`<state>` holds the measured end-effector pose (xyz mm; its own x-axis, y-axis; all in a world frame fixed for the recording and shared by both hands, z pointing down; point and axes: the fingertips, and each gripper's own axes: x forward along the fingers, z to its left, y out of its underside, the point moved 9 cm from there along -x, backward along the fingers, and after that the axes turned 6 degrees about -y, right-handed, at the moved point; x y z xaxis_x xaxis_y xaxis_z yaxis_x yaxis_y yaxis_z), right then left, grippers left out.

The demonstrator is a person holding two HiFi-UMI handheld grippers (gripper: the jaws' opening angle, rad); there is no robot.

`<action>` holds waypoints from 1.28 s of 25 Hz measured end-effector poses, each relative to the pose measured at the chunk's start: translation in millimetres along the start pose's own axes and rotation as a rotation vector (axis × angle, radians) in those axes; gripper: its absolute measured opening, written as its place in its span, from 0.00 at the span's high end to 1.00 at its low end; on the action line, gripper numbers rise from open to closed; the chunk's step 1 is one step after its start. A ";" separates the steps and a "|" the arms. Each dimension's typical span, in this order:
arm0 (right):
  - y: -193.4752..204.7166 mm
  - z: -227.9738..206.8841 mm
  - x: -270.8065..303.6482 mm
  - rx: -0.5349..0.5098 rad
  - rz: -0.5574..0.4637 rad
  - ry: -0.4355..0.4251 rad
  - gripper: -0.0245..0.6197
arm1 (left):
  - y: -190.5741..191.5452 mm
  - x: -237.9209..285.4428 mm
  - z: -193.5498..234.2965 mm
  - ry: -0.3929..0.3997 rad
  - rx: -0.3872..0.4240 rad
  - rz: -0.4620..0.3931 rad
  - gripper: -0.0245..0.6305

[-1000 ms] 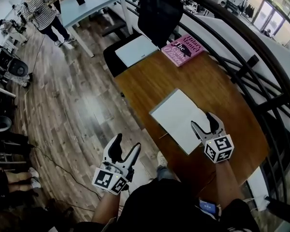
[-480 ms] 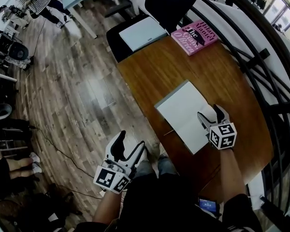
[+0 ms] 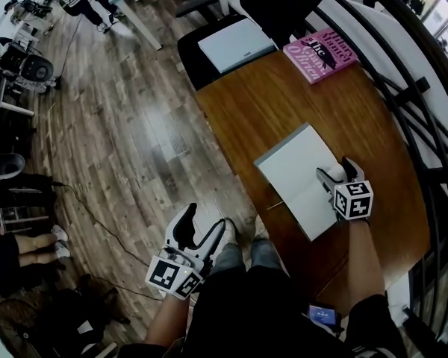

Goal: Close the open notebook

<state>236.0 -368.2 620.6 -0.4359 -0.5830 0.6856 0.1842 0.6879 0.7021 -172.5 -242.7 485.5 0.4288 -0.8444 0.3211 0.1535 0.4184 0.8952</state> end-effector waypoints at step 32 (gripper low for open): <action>13.2 62.8 7.0 0.032 0.070 -0.012 0.39 | 3.4 9.6 32.2 0.083 -0.032 0.038 0.49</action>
<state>180.0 -336.1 622.6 -0.4337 -0.5279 0.7302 0.1863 0.7404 0.6459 -196.5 -260.1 501.6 0.5070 -0.7976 0.3268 0.1636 0.4613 0.8720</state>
